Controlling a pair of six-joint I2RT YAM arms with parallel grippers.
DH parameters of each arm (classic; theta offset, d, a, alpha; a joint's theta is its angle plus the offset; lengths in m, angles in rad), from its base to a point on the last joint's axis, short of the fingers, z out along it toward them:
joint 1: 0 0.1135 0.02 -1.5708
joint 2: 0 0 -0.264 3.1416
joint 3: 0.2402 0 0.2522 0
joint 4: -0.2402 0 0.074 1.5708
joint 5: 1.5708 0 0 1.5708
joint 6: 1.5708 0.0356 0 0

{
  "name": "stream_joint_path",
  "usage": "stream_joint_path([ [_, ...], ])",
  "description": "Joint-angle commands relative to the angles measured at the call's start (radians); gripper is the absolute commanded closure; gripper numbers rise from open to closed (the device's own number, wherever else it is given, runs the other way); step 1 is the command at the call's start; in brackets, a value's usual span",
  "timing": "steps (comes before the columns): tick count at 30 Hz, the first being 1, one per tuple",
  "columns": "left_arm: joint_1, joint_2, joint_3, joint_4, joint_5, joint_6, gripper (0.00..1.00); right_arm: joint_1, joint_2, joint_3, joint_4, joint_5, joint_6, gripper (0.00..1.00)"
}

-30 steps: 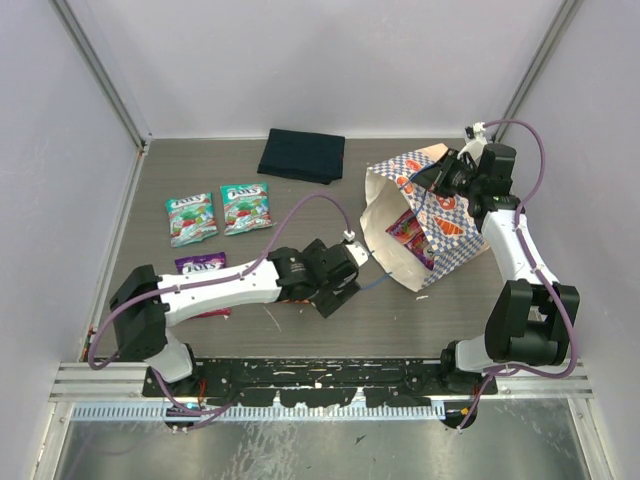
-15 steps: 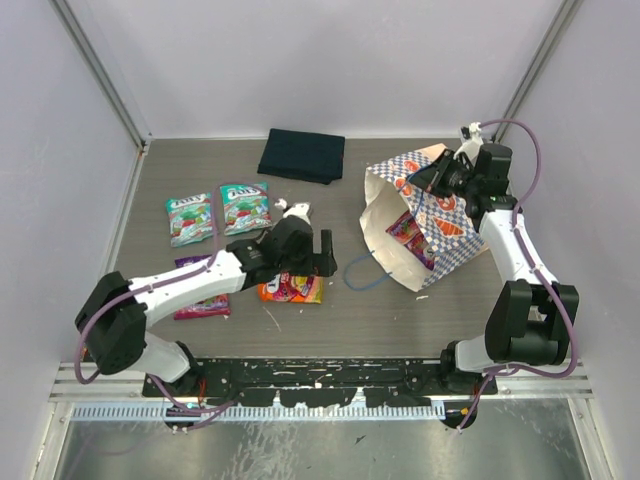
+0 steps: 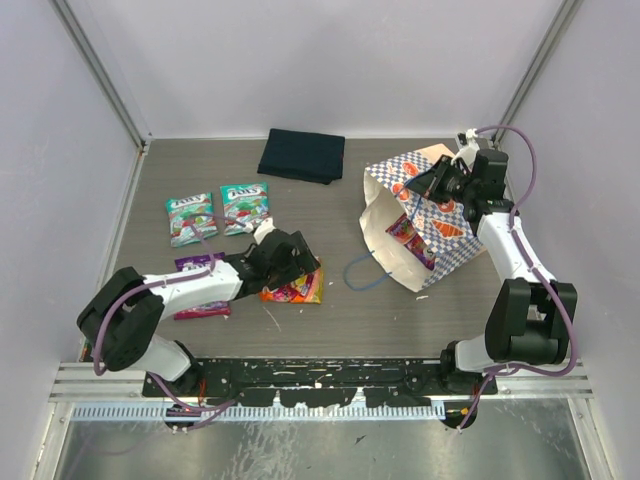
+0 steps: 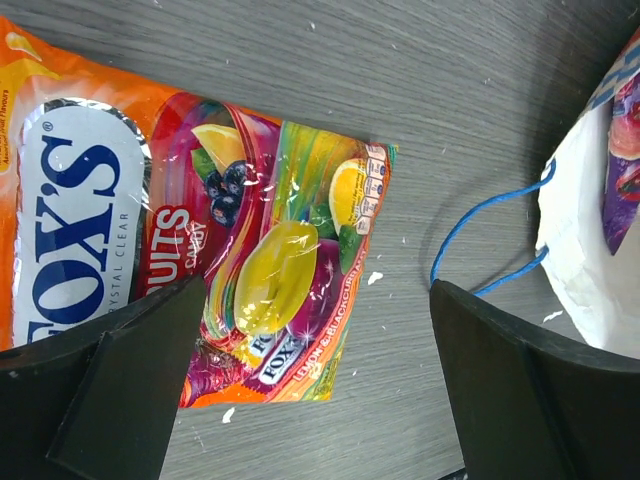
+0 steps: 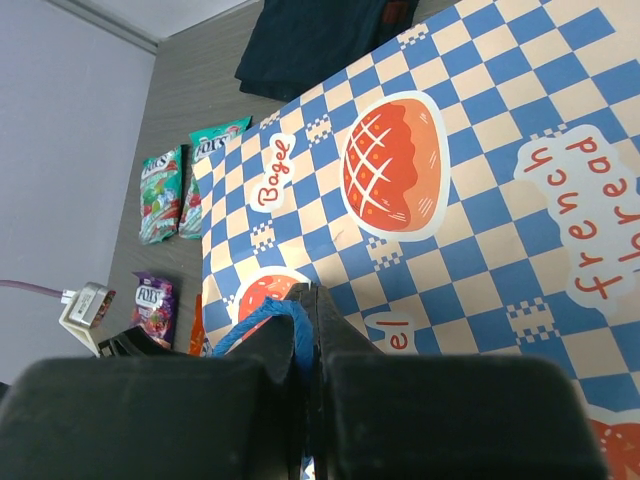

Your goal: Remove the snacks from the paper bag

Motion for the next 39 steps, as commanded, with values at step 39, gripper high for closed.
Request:
stream_joint_path([
  [39,0.046,-0.229,0.118,-0.691,-0.039,-0.227,0.02,0.042,0.02,0.005,0.078,-0.006,0.004,0.99],
])
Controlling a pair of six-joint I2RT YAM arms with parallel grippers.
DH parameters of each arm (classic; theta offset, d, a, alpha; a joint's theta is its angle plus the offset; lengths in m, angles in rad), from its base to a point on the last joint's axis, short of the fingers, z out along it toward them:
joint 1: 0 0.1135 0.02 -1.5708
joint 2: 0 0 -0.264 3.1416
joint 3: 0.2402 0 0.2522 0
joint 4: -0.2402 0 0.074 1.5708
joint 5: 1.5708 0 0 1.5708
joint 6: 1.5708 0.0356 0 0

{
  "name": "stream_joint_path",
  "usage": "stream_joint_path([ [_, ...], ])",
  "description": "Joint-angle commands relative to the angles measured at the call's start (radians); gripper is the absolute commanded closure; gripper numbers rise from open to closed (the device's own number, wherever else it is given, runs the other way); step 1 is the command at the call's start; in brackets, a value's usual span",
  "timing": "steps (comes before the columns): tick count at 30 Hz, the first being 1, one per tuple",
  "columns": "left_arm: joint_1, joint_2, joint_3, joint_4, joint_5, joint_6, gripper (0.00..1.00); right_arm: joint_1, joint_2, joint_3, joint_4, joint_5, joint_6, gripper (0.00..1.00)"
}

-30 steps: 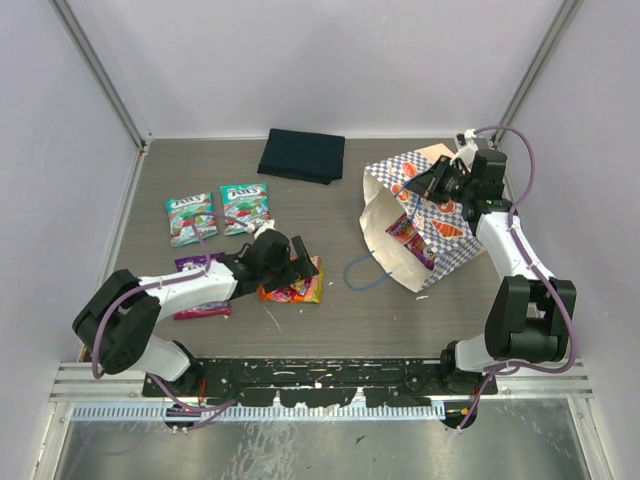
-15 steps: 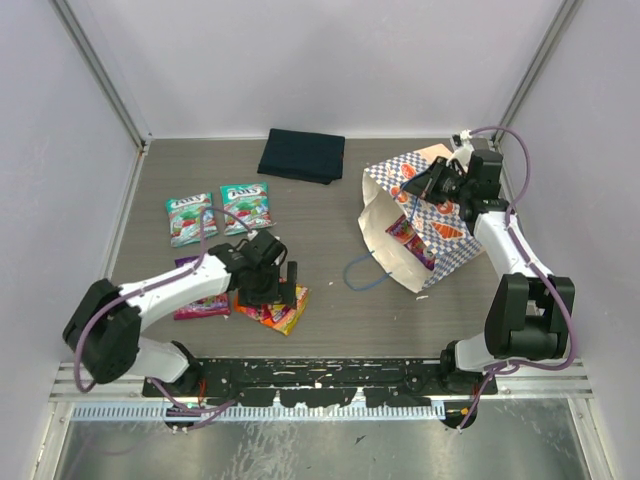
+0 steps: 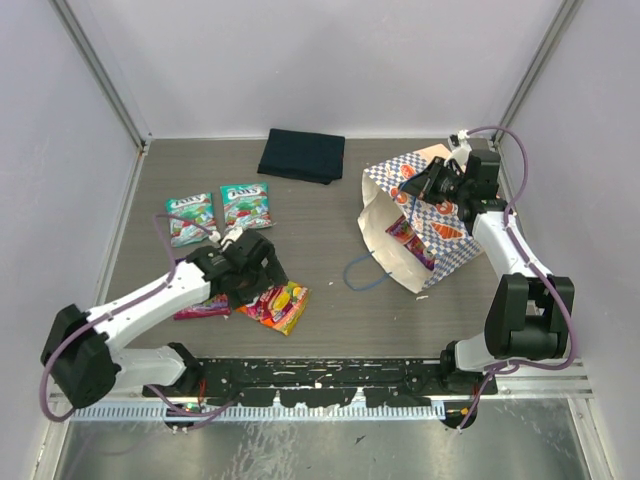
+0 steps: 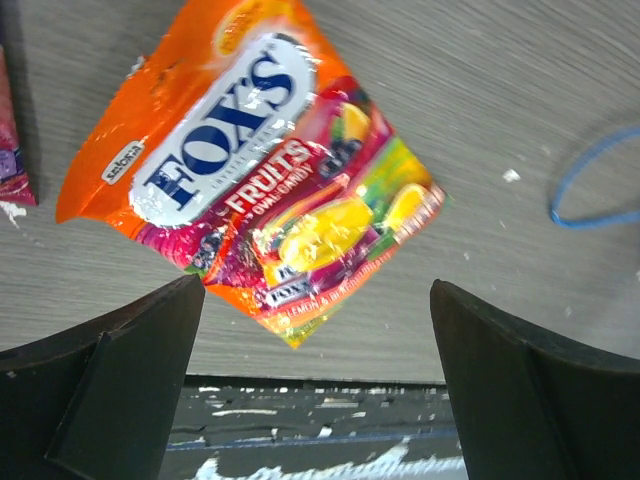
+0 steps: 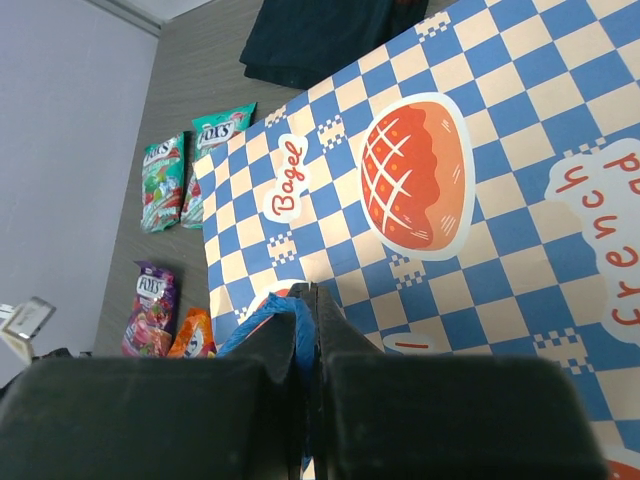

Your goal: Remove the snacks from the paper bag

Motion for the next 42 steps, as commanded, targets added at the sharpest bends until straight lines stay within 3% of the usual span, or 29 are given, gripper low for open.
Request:
stream_joint_path([
  [1,0.003,0.094,0.035,-0.04,-0.084,-0.261,0.02,0.008,-0.007,0.01,0.057,-0.004,0.004,0.99],
  [6,-0.001,0.222,0.102,-0.093,-0.118,-0.403,0.02,0.008,-0.015,0.015,0.04,0.0,-0.011,0.99],
  [13,-0.005,0.328,0.124,-0.108,-0.121,-0.475,0.02,0.008,-0.012,0.011,0.042,0.002,-0.013,0.99],
  [23,-0.057,0.499,0.153,-0.007,-0.117,-0.469,0.03,0.008,0.002,0.012,0.046,0.004,-0.013,0.99],
  [27,-0.073,0.591,0.21,0.152,-0.078,-0.258,0.07,0.008,0.006,0.014,0.046,0.005,-0.013,0.99],
  [31,-0.073,0.714,0.301,0.317,0.076,0.053,0.08,0.008,0.006,0.017,0.041,0.009,-0.019,0.99],
  [37,-0.068,0.897,0.497,0.286,0.213,0.41,0.1,0.008,0.007,0.02,0.036,0.013,-0.024,0.99],
  [42,-0.032,0.946,0.582,0.259,0.232,0.545,0.08,0.008,0.011,0.023,0.035,0.014,-0.026,0.99],
])
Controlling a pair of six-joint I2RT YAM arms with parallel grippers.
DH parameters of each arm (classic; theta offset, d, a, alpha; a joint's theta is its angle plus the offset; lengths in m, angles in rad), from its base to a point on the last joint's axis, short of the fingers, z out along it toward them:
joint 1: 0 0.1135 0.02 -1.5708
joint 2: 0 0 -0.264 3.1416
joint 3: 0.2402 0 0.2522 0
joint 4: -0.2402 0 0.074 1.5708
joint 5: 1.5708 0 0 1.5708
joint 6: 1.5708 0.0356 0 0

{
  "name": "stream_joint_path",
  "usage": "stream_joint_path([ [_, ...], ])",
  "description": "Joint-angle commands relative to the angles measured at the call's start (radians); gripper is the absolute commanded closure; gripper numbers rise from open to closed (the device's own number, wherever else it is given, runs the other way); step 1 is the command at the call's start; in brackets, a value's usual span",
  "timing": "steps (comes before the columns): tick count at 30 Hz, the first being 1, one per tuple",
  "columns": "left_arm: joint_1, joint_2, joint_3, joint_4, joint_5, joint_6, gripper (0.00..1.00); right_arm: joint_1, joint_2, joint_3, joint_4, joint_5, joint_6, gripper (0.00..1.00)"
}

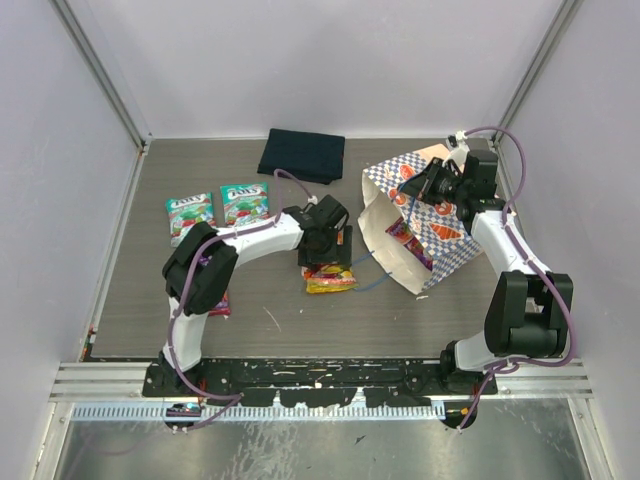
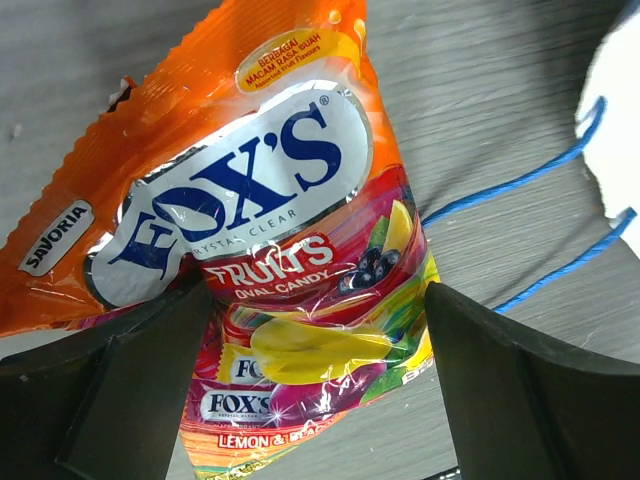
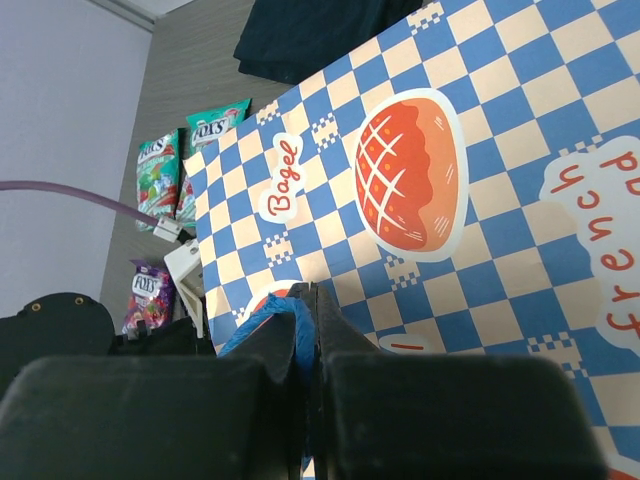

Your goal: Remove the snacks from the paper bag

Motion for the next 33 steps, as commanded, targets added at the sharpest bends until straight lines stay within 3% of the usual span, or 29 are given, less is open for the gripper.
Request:
stream_joint_path([
  [1,0.04,0.103,0.008,0.083,0.071,0.215,0.08,0.004,-0.004,0.024,0.032,0.007,-0.021,0.99],
  [9,0.079,-0.03,0.044,-0.011,-0.044,0.31,0.09,0.004,-0.007,0.024,0.028,0.008,-0.023,0.99],
  [16,0.011,-0.172,0.009,-0.037,-0.203,0.307,0.12,0.004,-0.004,0.024,0.034,0.004,-0.015,0.99],
  [18,-0.006,-0.186,0.003,-0.055,-0.226,0.291,0.19,0.004,-0.005,0.026,0.035,0.004,-0.012,0.99],
  [26,-0.018,-0.139,-0.064,-0.025,-0.248,0.159,0.26,0.005,-0.008,0.024,0.039,0.001,-0.009,0.99],
  [33,-0.008,-0.064,-0.023,-0.018,-0.281,0.152,0.29,0.004,-0.005,0.03,0.034,0.001,-0.014,0.99],
])
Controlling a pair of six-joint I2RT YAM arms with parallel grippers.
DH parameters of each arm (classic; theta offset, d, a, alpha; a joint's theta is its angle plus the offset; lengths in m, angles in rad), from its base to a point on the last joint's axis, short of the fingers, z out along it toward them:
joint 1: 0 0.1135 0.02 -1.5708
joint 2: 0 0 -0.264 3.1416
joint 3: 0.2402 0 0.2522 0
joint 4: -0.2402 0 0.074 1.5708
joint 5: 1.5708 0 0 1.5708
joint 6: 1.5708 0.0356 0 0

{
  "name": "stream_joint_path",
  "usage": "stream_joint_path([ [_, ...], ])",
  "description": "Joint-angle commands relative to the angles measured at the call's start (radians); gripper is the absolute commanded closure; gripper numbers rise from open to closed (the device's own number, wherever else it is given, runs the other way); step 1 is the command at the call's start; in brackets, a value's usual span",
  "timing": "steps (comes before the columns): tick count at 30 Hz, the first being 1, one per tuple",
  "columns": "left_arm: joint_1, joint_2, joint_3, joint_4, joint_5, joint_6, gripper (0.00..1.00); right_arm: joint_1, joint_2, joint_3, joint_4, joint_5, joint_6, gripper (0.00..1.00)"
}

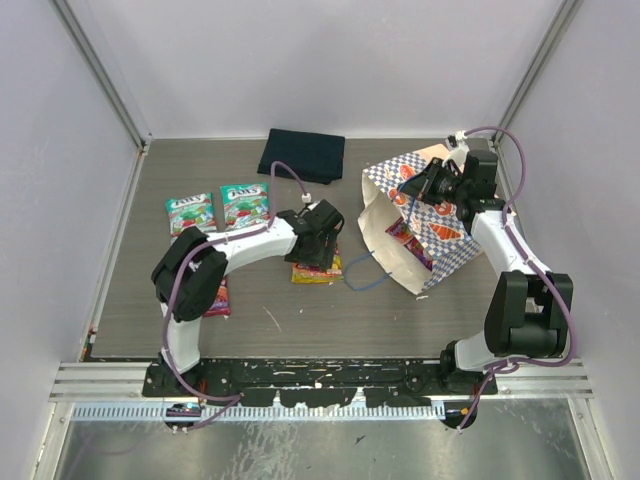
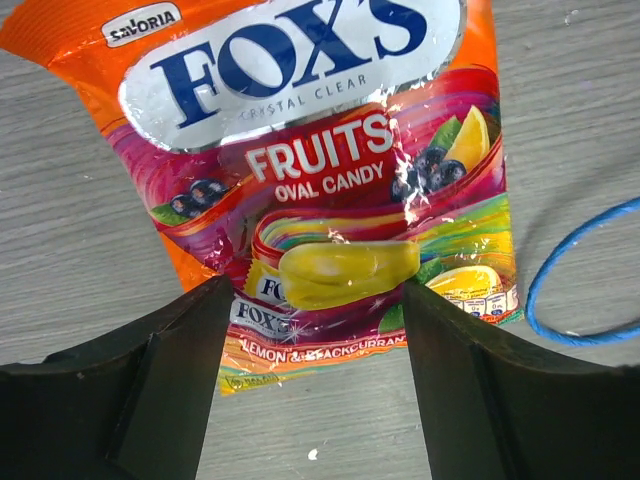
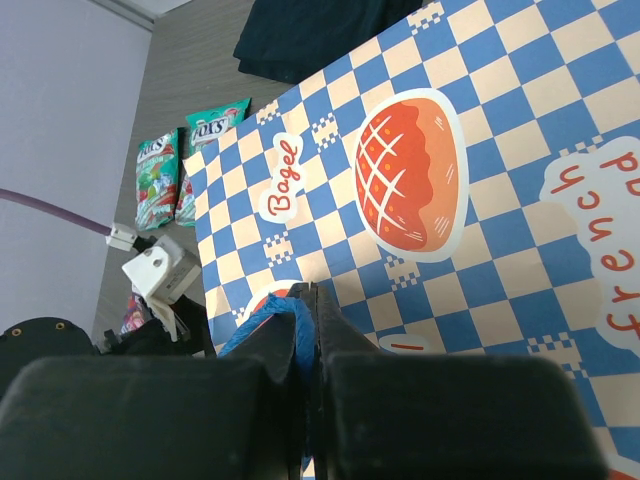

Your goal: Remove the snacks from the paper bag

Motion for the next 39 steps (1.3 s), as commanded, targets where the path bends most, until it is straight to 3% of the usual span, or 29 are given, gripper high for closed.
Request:
stream_joint_path([
  [1,0.016,0.035,0.048,0.018,-0.05,-0.018,0.3,0.004,-0.004,0.03,0.036,-0.001,-0.01,0.99],
  [12,0.161,0.212,0.158,0.087,0.013,0.03,0.31,0.004,-0.001,0.032,0.039,-0.007,-0.011,0.99],
  [26,0.259,0.338,0.369,-0.03,0.1,0.236,0.31,0.004,0.011,0.023,0.046,-0.01,-0.009,0.99],
  [29,0.265,0.333,0.394,-0.05,0.076,0.27,0.3,0.004,0.009,0.022,0.046,-0.012,-0.009,0.99],
  [33,0.263,0.273,0.415,-0.069,0.065,0.326,0.15,0.005,0.0,0.017,0.049,-0.014,0.0,0.99],
  [39,0.263,0.053,0.36,-0.059,0.069,0.375,0.07,0.053,-0.029,0.011,0.039,0.046,-0.002,0.99],
])
